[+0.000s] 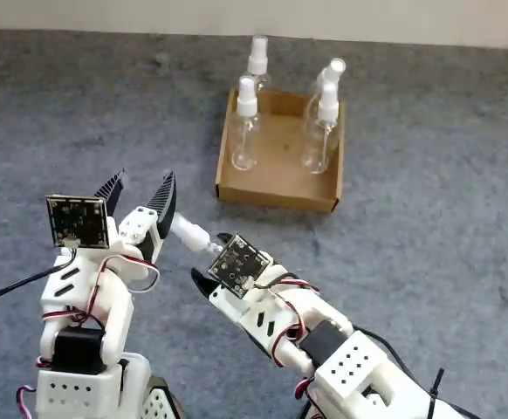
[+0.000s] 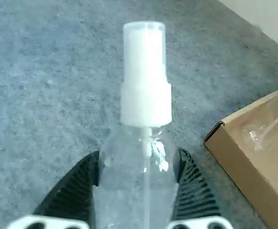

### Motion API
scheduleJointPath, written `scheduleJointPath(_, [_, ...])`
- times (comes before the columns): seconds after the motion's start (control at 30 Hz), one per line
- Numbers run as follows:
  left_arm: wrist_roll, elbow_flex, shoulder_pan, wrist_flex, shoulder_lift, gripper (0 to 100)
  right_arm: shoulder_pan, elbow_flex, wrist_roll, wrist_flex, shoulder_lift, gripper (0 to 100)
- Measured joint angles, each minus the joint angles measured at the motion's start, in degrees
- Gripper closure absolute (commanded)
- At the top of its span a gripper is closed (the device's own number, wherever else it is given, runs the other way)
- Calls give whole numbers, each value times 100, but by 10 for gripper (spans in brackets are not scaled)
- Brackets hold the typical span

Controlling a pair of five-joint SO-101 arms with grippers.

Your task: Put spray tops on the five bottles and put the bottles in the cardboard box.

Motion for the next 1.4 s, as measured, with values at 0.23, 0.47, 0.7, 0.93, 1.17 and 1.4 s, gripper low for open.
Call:
scheduleJointPath(0.23, [-352, 360, 598, -26, 0, 804, 0, 0, 9, 0, 0, 995])
scheduleJointPath(0.47, [-466, 396, 1029, 141, 0, 863, 0, 0, 9, 0, 0, 995])
scheduleJointPath(0.7, [-466, 396, 1336, 185, 0, 863, 0, 0, 9, 0, 0, 995])
scheduleJointPath(0.93, [-466, 396, 1345, 185, 0, 863, 0, 0, 9, 0, 0, 995])
scheduleJointPath(1.17, [-475, 220, 1653, 730, -35, 863, 0, 0, 9, 0, 0, 995])
scheduleJointPath(1.4, [-475, 193, 1705, 862, 0, 862, 0, 0, 9, 0, 0, 995])
